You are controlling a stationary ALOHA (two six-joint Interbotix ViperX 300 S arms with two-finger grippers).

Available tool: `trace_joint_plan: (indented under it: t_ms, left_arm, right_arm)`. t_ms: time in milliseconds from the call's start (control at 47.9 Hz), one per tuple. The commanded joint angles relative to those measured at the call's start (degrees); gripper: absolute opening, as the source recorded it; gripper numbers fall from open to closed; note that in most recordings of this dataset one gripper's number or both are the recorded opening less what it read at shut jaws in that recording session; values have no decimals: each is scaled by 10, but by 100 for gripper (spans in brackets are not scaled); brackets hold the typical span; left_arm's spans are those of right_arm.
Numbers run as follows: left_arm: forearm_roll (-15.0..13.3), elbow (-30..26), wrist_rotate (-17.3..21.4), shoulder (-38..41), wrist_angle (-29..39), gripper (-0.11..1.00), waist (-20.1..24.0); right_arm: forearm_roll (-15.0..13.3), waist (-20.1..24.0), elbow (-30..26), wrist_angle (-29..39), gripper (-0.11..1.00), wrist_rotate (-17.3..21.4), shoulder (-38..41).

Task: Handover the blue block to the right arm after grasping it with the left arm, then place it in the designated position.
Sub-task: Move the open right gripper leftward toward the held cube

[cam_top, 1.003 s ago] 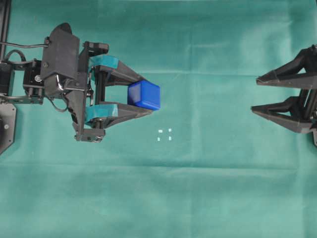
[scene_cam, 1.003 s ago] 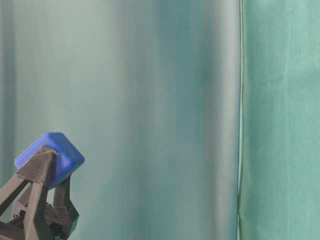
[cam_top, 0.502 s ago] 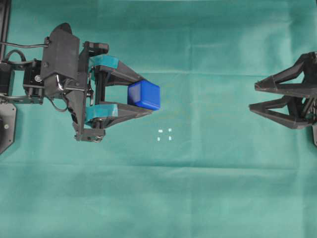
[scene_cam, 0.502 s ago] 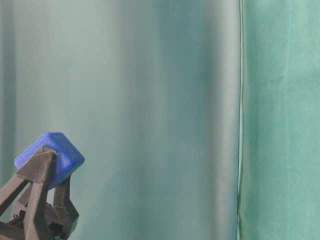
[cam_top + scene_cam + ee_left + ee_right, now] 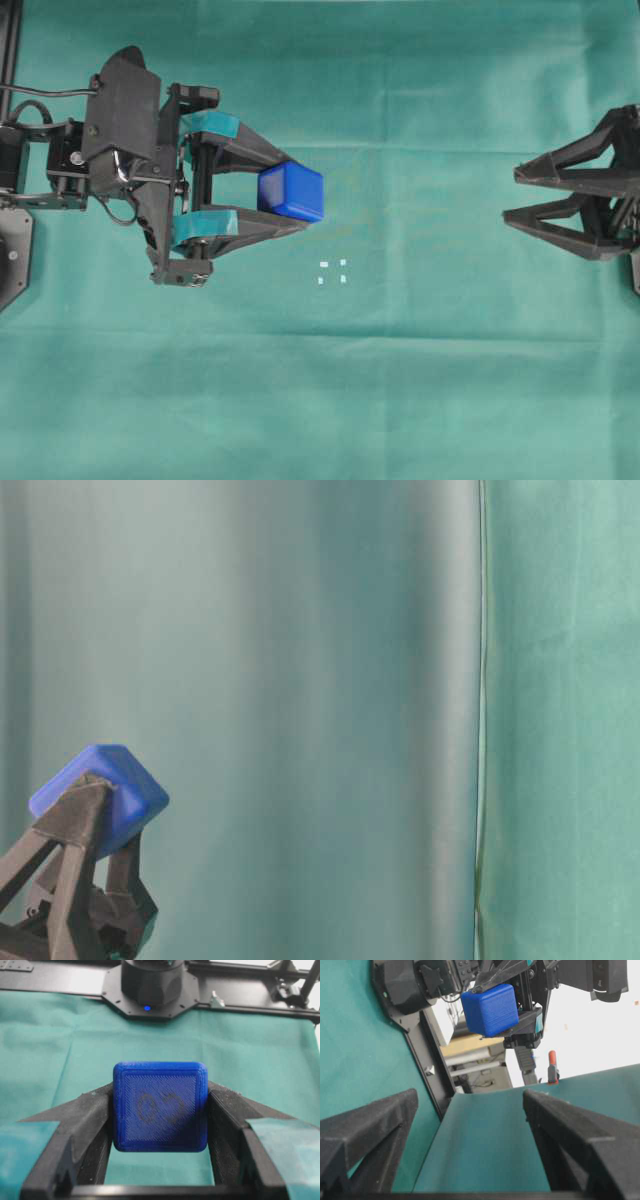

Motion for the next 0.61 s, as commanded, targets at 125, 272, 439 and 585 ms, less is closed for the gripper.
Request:
trace_joint_plan:
  t_ms: [125,272,439,585]
  left_arm:
    - [-1,-7,0,-11,-5,46,1]
    - [-1,-7,0,-11,-6,47,1]
    - [-1,-7,0,-11,-5,47,1]
    - [-1,-7,0,-11,-5,47,1]
  right_arm:
    - [-1,0,-17,-1,93,1,2]
    - [-1,1,-16,-1,93,1,4]
    - [-1,1,-17,-2,93,1,7]
    - [-1,1,-20,-3,93,1,12]
